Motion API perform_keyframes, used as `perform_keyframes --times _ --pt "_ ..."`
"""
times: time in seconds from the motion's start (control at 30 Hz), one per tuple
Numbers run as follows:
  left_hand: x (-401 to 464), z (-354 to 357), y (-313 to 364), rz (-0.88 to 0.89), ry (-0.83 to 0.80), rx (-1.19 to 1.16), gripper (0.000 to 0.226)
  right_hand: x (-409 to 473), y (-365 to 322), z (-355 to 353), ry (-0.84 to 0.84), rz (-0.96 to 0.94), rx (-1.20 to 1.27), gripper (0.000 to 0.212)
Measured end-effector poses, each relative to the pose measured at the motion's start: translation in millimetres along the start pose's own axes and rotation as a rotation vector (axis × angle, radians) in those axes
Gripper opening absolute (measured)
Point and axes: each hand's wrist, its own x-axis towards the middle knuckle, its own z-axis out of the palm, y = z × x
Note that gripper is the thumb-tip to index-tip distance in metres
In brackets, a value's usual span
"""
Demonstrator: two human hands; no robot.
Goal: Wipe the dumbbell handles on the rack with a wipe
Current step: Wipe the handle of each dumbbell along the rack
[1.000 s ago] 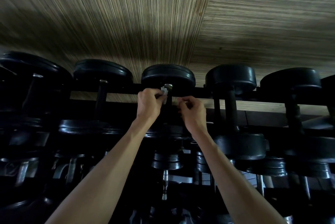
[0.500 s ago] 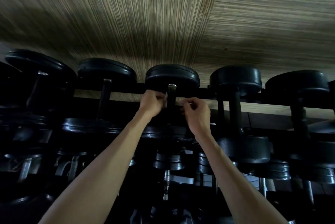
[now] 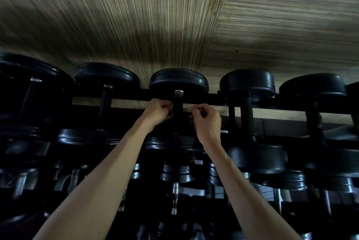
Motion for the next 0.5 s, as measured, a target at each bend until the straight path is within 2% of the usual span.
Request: perform_keyframes --times 0.17,0.37,0.5 --pt "-19.0 -8.3 -10.5 -0.084 -0.079 0.031 0.017 0.6 0.5 0.8 0.0 -0.022 0.008 0.014" --pt "4.1 -1.2 17.4 -0.041 0.09 -0.001 0.017 -1.3 -2.8 -0.7 -0.012 0.016 0.035 0.015" --pt "-18.6 -12.4 2.2 -0.169 -0.168 0.171 0.026 -2.4 -4.1 -1.5 -0.011 0.002 0.037 0.014"
